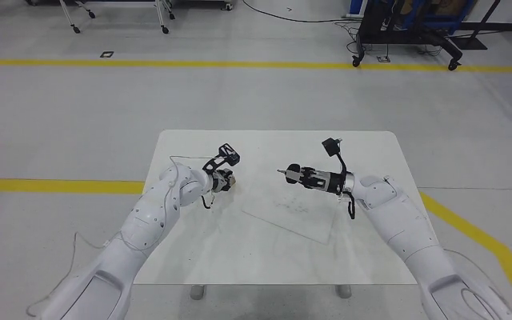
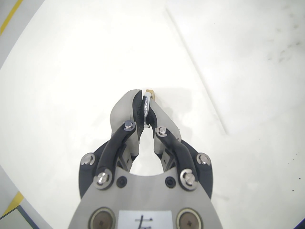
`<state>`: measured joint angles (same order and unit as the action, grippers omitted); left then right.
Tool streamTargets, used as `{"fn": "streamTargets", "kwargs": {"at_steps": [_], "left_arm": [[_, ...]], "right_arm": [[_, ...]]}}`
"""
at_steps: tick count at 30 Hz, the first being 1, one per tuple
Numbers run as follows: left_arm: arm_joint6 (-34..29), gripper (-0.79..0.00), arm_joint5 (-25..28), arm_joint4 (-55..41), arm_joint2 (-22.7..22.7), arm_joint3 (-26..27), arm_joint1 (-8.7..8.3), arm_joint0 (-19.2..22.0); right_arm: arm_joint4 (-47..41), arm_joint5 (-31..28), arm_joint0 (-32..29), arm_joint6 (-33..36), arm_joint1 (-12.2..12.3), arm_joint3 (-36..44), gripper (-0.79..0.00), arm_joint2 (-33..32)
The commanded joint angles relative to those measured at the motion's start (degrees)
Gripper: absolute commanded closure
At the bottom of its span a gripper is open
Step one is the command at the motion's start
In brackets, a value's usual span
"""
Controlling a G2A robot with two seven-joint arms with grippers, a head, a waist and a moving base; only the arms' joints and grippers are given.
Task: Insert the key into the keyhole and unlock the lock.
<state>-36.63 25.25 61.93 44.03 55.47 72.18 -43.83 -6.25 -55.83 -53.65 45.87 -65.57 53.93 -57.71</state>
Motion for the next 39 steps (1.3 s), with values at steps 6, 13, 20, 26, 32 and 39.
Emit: {"fn": "streamTargets", "kwargs": {"at_steps": [6,13,20,26,32,39], "left_arm": [[-2.1,0.000,-1.0,3.1,0.4,0.8,-0.32,-0.3],[2.4,0.000,-1.2,0.4,3.3,2.5,-0.79,-1.9],[6.5,0.000,-0.2,-1.4,5.5,3.9,-1.22,-2.9],[6.5,0.000,-0.2,-1.4,5.5,3.9,-1.22,-2.9],[3.5,0.000,14.6,-26.6,9.5,-2.4,-0.87,-3.1],[-6.5,0.000,21.3,-52.6,7.6,-14.0,2.22,2.4]], "right_arm": [[0.0,0.0,0.0,0.0,0.0,0.0,0.000,0.0],[0.0,0.0,0.0,0.0,0.0,0.0,0.000,0.0],[0.0,0.0,0.0,0.0,0.0,0.0,0.000,0.0],[0.0,0.0,0.0,0.0,0.0,0.0,0.000,0.0],[0.0,0.0,0.0,0.0,0.0,0.0,0.000,0.0],[0.0,0.0,0.0,0.0,0.0,0.0,0.000,0.0]]}}
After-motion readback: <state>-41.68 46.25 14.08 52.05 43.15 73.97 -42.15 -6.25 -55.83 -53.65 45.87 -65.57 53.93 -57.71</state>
